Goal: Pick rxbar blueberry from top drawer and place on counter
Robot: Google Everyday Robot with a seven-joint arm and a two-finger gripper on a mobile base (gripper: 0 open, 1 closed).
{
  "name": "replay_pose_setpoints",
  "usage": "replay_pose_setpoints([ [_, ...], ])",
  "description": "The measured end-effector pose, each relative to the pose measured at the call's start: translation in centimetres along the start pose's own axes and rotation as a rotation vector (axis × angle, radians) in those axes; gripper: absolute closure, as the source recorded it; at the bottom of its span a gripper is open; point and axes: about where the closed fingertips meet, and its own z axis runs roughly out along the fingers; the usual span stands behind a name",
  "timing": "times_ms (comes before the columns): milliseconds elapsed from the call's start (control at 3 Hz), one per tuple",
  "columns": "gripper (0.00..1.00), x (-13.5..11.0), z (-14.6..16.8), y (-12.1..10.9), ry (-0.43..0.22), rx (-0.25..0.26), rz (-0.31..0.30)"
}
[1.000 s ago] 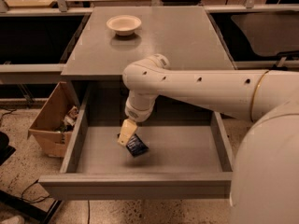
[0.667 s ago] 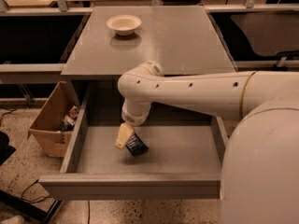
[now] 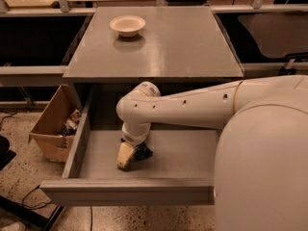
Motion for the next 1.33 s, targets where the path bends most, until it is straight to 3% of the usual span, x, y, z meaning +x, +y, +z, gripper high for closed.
replay_pose_setpoints([
  [333, 0.27, 0.71, 1.00, 0.90, 0.010, 0.000, -0.011],
  [667, 0.58, 0.71, 1.00, 0.90, 0.010, 0.000, -0.011],
  [1333, 1.00, 0.65, 0.73, 0.88, 0.010, 0.000, -0.011],
])
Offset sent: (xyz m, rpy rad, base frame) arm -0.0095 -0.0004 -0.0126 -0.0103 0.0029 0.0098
